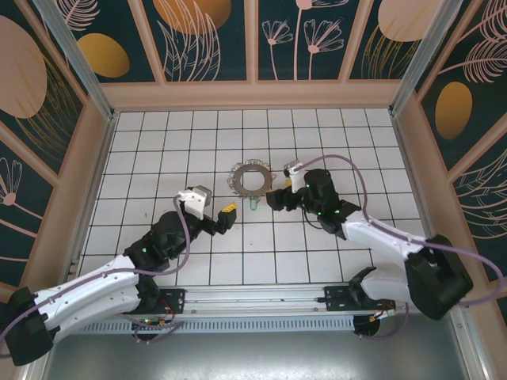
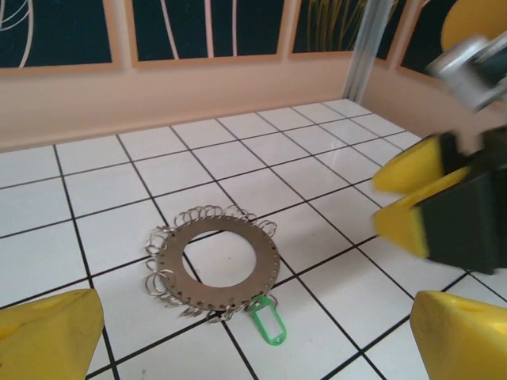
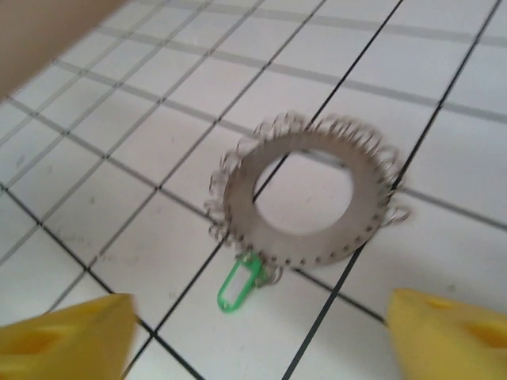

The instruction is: Put the keys on the keyring

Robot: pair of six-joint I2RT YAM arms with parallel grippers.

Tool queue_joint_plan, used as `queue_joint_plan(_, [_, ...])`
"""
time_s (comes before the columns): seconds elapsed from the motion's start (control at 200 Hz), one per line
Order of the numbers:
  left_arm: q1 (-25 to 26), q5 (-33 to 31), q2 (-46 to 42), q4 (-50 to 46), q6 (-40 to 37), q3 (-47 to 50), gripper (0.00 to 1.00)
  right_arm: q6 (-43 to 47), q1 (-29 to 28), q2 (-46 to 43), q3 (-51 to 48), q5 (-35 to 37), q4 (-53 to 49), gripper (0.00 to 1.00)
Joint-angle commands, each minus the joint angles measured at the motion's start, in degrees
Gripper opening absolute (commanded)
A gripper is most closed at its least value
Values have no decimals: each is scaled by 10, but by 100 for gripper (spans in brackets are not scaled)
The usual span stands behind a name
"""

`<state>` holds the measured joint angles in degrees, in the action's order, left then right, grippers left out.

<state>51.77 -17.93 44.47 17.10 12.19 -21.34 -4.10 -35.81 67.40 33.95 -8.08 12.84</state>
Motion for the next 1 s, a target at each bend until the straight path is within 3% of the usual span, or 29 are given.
queue_joint_plan(0.0, [-4, -76, 32, 37, 26, -18, 99, 25, 25, -52, -22, 76, 10, 99])
queue_joint_plan(0.065, [-27, -94, 57, 35, 25, -30, 99, 22, 57, -74, -31, 83, 23, 99])
queue_joint_plan(0.26, [-173, -37, 131, 46, 67, -54, 99, -12, 177, -91, -94, 105, 147, 99])
queue_joint_plan(0.38, [-222, -62, 164, 70, 58, -63, 99, -46, 236, -83, -148, 140, 251, 99])
queue_joint_plan(0.52, [-264, -122, 152, 153, 48, -13, 99, -44, 315, -83, -204, 92, 339, 99])
queue_joint_plan(0.736, [-296, -184, 128, 176, -1, 14, 99, 51, 326, -3, -267, 77, 534, 99])
queue_joint_plan(0.896, [-339, -201, 163, 183, -14, 7, 99, 76, 329, 103, -221, 112, 545, 99])
queue_joint_plan(0.996, [-365, -218, 192, 235, -34, 21, 99, 76, 334, 170, -238, 101, 638, 99])
